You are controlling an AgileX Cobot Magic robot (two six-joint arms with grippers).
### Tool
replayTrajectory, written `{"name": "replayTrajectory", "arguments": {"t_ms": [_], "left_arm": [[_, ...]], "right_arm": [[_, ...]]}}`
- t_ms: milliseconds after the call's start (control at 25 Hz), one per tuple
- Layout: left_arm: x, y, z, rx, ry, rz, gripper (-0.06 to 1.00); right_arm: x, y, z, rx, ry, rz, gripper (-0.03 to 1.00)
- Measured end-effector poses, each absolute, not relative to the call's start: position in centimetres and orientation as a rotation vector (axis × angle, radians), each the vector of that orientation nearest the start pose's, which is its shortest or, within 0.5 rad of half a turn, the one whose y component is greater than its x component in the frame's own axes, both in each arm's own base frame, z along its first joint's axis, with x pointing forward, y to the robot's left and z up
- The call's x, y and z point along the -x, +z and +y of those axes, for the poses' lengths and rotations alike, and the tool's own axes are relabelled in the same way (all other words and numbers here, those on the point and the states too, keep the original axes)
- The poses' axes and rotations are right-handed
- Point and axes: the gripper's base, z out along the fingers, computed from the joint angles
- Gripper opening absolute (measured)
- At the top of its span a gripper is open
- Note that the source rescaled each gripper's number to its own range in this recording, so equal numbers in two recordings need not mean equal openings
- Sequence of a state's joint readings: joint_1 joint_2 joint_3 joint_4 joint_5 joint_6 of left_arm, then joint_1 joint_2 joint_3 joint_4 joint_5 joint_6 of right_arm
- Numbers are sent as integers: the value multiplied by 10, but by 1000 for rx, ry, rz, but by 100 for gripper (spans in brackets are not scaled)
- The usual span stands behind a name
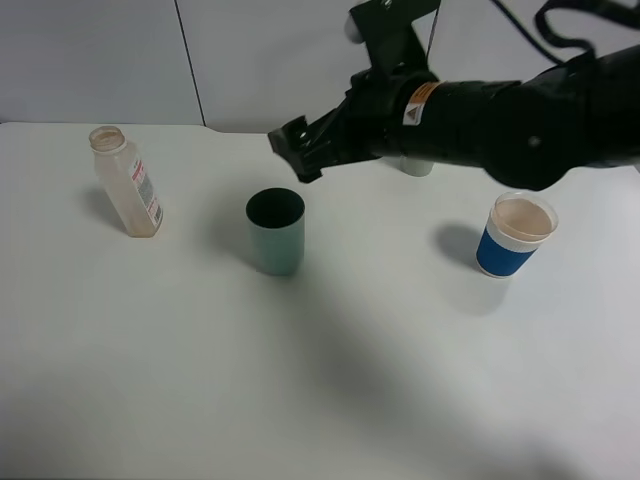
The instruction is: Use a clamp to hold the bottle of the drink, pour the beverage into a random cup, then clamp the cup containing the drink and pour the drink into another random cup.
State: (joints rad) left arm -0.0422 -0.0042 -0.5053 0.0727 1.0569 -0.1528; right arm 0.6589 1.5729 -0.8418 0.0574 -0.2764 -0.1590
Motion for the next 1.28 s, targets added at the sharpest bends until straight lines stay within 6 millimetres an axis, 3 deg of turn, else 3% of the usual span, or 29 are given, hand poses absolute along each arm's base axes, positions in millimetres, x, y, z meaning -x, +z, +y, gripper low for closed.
{"name": "replayTrajectory", "arguments": {"t_ms": [320,600,800,960,1120,1280], "left_arm": [[6,279,6,116,-36,2026,100],[6,279,6,116,-36,2026,100],[6,279,6,116,-36,2026,100],[6,279,6,116,-36,2026,100],[6,279,6,116,-36,2026,100],[6,279,6,116,-36,2026,100]], "right_arm": [[-295,267,118,463,177,1902,100],[-281,306,43,261,25,1924,100],[-245,342,-5,103,-96,1882,100],[-202,371,-27,4,-180,1815,100],[-157,391,-28,-33,-215,1767,100],[-116,398,-20,-26,-214,1771,100]]}}
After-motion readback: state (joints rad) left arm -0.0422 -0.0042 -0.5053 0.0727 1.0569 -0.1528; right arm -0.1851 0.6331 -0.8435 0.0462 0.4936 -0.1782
